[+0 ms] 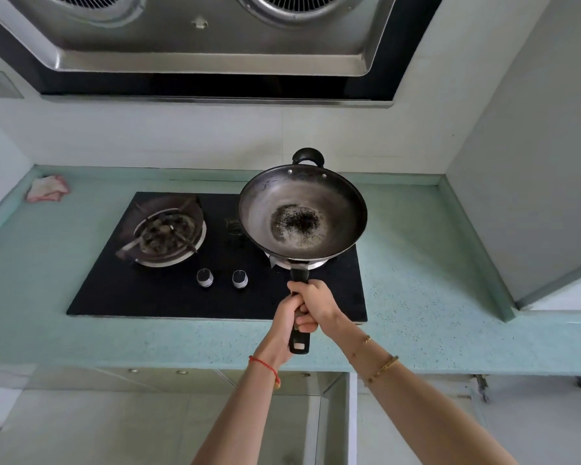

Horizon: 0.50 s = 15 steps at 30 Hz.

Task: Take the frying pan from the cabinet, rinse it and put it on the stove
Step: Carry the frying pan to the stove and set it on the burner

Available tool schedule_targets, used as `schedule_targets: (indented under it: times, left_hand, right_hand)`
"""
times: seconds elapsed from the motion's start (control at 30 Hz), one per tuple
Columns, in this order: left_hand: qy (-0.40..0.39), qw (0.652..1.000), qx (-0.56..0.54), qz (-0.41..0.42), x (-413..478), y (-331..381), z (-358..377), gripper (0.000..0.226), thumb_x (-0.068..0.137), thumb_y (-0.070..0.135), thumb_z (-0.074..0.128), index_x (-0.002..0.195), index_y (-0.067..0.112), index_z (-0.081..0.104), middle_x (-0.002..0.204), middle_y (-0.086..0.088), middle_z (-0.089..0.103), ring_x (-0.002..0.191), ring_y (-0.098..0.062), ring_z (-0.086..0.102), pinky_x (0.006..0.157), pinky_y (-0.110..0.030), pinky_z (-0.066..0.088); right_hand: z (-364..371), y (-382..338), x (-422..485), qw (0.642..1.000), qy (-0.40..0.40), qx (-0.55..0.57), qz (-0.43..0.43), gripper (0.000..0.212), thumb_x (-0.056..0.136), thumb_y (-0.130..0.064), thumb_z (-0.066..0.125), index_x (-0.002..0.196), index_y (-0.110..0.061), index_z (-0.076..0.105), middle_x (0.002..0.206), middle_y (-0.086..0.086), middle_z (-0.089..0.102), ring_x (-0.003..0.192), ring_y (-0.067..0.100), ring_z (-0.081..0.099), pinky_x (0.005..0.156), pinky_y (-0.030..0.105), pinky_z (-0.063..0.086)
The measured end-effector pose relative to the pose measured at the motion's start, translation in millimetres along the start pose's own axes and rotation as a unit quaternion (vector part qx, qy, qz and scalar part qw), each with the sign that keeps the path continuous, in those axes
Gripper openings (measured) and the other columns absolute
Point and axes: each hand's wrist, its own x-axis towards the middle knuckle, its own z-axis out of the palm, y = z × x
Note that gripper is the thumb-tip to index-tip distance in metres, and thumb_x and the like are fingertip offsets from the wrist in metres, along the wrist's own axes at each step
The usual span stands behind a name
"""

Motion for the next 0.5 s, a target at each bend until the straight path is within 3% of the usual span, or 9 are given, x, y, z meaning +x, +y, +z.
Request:
schedule_targets:
  times: [0.5]
  left_hand:
    - [-0.011,1.000,-0.003,-0.009,22.2,0.5,-12.0,0.042,0.104,0.017,0.038,0.062,0.013,0.041,0.042,0.006,0.035,0.031,-0.002,0.032,0.032,-0.015,0.027]
  right_hand:
    - [8.4,1.8,14.9,1.000,0.007,-0.016,0.017,0.026,0.093,-0.030,0.061,0.091,-0.005,0.055,0.063,0.007,0.047,0.032,0.015,0.052,0.036,0.022,0.044]
